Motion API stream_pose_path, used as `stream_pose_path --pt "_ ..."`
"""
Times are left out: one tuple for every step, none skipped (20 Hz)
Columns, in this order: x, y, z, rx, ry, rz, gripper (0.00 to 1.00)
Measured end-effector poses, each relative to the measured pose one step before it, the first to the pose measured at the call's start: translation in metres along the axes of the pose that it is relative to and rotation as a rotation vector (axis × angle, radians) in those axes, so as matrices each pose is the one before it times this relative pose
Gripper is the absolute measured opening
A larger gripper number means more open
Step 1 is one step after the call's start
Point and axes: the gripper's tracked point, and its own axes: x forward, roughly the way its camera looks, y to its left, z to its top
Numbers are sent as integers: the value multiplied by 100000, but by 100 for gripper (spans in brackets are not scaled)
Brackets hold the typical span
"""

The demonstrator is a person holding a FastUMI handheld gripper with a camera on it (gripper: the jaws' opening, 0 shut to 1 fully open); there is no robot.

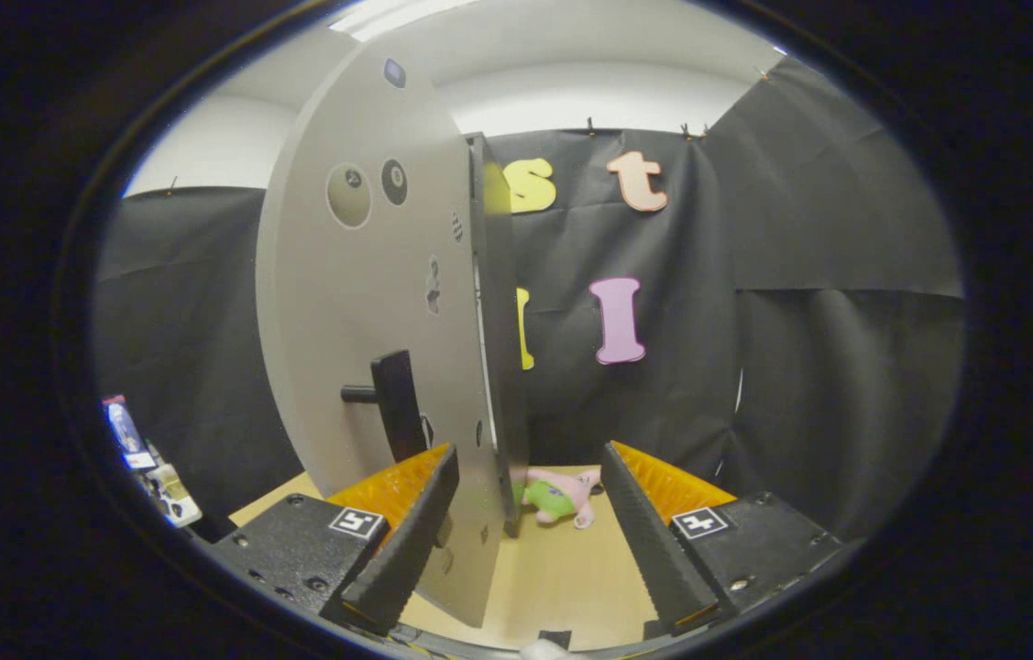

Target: Open the shoe cabinet door, grab the shoes and put them into the shoe cabinet, then close the shoe cabinet door.

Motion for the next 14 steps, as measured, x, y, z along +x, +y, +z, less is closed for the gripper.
stream_pose_path --pt "111 305 9 -111 -24 1121 99" --pt "125 318 -16 -790 81 1602 99" --pt "94 576 43 -47 -47 1886 98" --pt "-57 309 -134 -851 700 -524 97" --pt "18 210 125 -2029 -196 -53 95" --pt "-247 305 133 -1410 47 -68 94" --pt "92 265 -22 -132 329 -38 94" --pt "20 395 52 860 -164 47 94" --pt "291 873 -228 782 841 -339 95" --pt "-34 621 -22 515 -167 -707 94" --pt "-68 682 -93 -210 167 -1459 94" --pt "-141 434 62 -164 -273 -2504 94" --pt "-163 477 -87 -407 70 -2163 94" --pt "54 561 -1 318 -63 -1338 94"
